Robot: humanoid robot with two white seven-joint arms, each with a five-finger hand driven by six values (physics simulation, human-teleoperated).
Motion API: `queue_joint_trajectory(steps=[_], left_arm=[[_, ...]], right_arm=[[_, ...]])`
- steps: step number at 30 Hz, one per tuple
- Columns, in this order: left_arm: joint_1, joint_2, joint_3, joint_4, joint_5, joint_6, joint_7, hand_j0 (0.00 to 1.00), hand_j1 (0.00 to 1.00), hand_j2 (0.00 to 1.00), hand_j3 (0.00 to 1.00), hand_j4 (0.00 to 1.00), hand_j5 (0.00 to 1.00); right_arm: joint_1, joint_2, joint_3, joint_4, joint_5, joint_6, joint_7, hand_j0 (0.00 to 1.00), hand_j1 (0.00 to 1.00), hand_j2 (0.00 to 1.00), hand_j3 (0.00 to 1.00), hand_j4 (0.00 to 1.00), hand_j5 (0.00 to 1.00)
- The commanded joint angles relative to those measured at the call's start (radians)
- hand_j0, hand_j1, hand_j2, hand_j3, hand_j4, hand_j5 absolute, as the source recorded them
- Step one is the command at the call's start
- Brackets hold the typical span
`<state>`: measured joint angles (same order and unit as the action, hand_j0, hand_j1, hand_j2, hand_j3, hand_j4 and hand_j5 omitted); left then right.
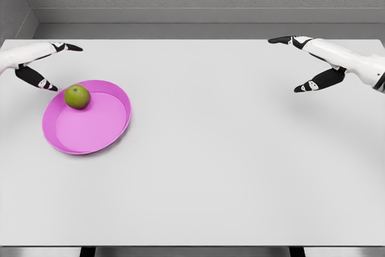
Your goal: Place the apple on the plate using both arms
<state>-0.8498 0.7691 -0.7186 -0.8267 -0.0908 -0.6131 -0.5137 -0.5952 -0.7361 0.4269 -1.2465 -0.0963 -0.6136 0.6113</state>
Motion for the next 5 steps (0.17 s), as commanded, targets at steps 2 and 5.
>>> queue_joint_trajectory(steps=[2, 5], left_arm=[[0.0, -0.01, 0.01, 0.027, 0.014, 0.002, 0.0, 1.0, 1.0, 1.0, 1.0, 1.0, 1.0], [-0.002, -0.01, 0.011, 0.037, 0.014, 0.002, 0.0, 1.0, 1.0, 1.0, 1.0, 1.0, 1.0]], right_arm=[[0.0, 0.0, 0.0, -0.001, -0.008, 0.003, 0.0, 1.0, 1.0, 1.0, 1.0, 1.0, 1.0], [0.0, 0.0, 0.0, -0.001, -0.008, 0.003, 0.0, 1.0, 1.0, 1.0, 1.0, 1.0, 1.0]])
